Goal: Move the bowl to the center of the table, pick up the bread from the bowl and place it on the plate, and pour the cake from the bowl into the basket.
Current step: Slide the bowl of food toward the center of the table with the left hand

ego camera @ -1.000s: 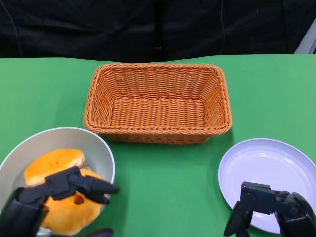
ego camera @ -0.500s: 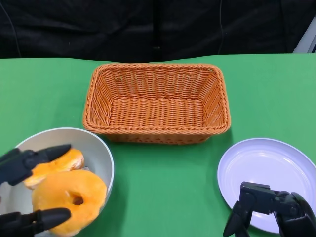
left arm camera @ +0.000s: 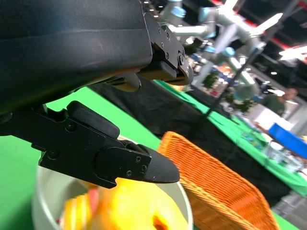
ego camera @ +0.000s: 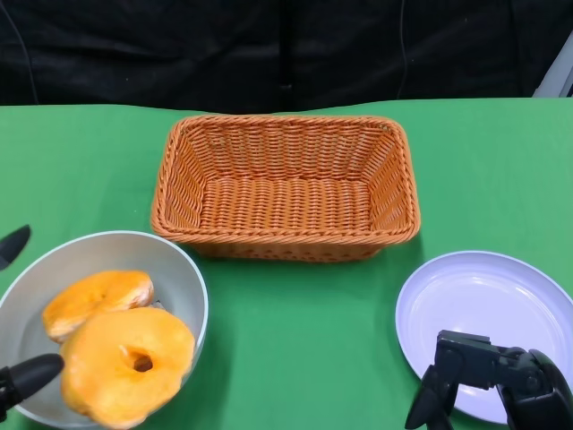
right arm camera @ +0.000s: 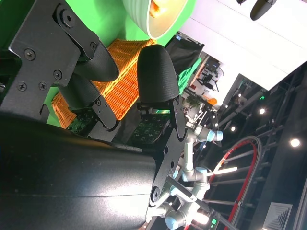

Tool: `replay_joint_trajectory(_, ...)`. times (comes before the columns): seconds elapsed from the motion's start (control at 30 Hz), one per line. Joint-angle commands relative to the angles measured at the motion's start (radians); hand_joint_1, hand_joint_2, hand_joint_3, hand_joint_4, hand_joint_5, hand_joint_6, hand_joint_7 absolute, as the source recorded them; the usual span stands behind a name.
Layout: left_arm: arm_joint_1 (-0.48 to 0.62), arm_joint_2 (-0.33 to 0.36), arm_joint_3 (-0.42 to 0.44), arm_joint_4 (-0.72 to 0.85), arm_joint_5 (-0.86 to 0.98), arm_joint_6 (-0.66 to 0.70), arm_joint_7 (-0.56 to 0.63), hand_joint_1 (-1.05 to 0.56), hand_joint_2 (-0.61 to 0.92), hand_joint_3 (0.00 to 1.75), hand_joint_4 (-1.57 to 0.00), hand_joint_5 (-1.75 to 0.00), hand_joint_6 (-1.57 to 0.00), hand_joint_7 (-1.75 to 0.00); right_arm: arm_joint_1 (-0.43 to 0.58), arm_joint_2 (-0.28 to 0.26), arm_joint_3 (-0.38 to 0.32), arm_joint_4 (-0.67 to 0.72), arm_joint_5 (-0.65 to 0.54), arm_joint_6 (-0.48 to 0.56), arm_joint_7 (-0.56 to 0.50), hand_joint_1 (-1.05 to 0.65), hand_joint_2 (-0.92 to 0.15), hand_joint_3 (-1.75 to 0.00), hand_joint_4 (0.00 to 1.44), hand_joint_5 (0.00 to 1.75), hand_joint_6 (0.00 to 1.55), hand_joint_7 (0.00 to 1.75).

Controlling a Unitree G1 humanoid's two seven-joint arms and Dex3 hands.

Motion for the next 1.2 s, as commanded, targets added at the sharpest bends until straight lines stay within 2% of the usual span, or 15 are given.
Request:
replay_joint_trajectory(0.03, -0.01, 0.025, 0.022, -0.001, 0.025, 0.062, 0.027, -0.69, 0.92, 0.36, -0.06, -0.32, -0.22, 0.0, 0.009, 0.001, 0.004, -0.02, 0.01, 0.003, 0.001, 0.06, -0.1, -1.75, 0.96, 1.75, 0.88, 1.45)
replay_joint_trajectory(0.2, -0.025, 0.022, 0.024, -0.008, 0.002, 0.185, 0.027, -0.74, 0.92, 0.4, -0.05, -0.35, -0.19, 0.0, 0.009, 0.001, 0.003, -0.029, -0.002, 0.009, -0.002, 0.08, -0.09, -1.75, 0.96, 1.75, 0.88, 1.46)
replay_joint_trajectory(0.33, -0.056, 0.024, 0.011, 0.018, -0.027, 0.259, 0.018, -0.67, 0.92, 0.37, -0.01, -0.4, -0.19, -0.01, 0.008, -0.002, 0.005, -0.024, 0.006, 0.006, 0.0, 0.08, -0.09, -1.75, 0.95, 1.75, 0.88, 1.46)
replay_joint_trajectory(0.53, -0.098, 0.018, -0.016, 0.051, -0.028, 0.389, 0.03, -0.69, 0.92, 0.4, 0.0, -0.44, -0.21, -0.01, 0.009, -0.004, 0.006, -0.026, 0.014, 0.006, 0.002, 0.08, -0.09, -1.75, 0.95, 1.75, 0.88, 1.46)
replay_joint_trajectory(0.73, -0.143, 0.047, -0.037, 0.138, -0.091, 0.525, -0.041, -0.63, 0.92, 0.43, 0.0, -0.45, -0.16, 0.0, 0.02, -0.002, 0.008, -0.039, 0.006, 0.011, 0.002, 0.09, -0.09, -1.75, 0.96, 1.75, 0.88, 1.46)
replay_joint_trajectory(0.87, -0.158, 0.054, -0.048, 0.133, -0.139, 0.626, -0.078, -0.6, 0.92, 0.43, 0.0, -0.37, -0.12, 0.0, 0.023, -0.005, 0.008, -0.044, 0.014, 0.012, 0.005, 0.09, -0.09, -1.75, 0.96, 1.75, 0.88, 1.46)
replay_joint_trajectory(0.9, -0.171, 0.059, -0.053, 0.134, -0.158, 0.681, -0.096, -0.6, 0.92, 0.43, 0.0, -0.36, -0.12, 0.0, 0.024, -0.005, 0.007, -0.045, 0.014, 0.012, 0.005, 0.09, -0.09, -1.75, 0.96, 1.75, 0.88, 1.46)
replay_joint_trajectory(0.97, -0.197, 0.069, -0.063, 0.135, -0.189, 0.787, -0.124, -0.59, 0.92, 0.46, 0.0, -0.2, -0.07, -0.01, 0.025, -0.007, 0.006, -0.045, 0.015, 0.01, 0.006, 0.09, -0.09, -1.75, 0.97, 1.75, 0.88, 1.46)
replay_joint_trajectory(1.1, -0.249, 0.086, -0.073, 0.155, -0.254, 0.965, -0.179, -0.57, 0.92, 0.52, 0.0, -0.05, -0.02, 0.0, 0.029, -0.006, 0.007, -0.049, 0.015, 0.016, 0.007, 0.09, -0.1, -1.75, 0.96, 1.75, 0.89, 1.46)
replay_joint_trajectory(1.2, -0.282, 0.091, -0.072, 0.17, -0.314, 1.071, -0.217, -0.55, 0.92, 0.56, 0.0, 0.0, 0.0, 0.0, 0.031, -0.006, 0.008, -0.054, 0.015, 0.019, 0.009, 0.09, -0.1, -1.75, 0.96, 1.75, 0.88, 1.46)
